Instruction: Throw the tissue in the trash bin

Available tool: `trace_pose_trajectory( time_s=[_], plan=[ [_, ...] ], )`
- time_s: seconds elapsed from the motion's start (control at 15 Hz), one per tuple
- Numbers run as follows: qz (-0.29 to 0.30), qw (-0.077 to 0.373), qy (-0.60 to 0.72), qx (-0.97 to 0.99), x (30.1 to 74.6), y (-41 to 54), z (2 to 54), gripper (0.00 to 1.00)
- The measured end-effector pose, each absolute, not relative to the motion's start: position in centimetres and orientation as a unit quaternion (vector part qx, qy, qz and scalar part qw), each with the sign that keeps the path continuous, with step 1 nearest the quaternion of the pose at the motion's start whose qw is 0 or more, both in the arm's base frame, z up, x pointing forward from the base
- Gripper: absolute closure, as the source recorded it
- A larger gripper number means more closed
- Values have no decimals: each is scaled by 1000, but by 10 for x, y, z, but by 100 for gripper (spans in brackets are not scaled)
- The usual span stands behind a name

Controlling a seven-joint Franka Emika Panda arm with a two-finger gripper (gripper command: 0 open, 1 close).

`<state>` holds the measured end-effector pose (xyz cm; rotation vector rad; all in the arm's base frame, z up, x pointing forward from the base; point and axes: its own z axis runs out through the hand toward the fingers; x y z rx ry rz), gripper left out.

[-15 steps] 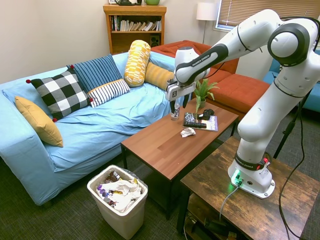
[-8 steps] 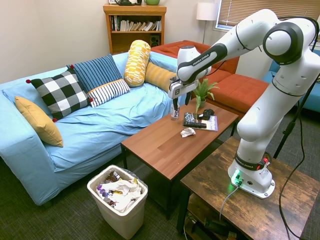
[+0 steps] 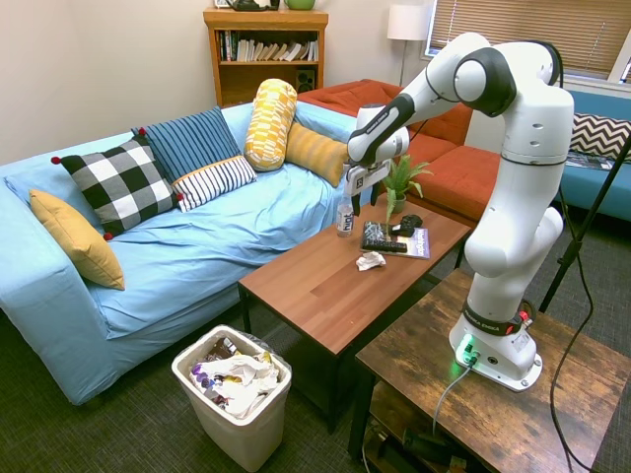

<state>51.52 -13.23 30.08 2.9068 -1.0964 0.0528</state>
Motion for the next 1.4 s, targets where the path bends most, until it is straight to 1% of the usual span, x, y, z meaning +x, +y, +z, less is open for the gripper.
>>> trace_pose_trajectory(
  time_s=[0.27, 0.93, 1.4],
  plan=[
    [-3, 17, -330, 944, 526, -144, 264, 0],
    [-47, 33, -309, 949, 514, -137, 161, 0],
    [-65, 41, -306, 949, 514, -140, 125, 0]
  ],
)
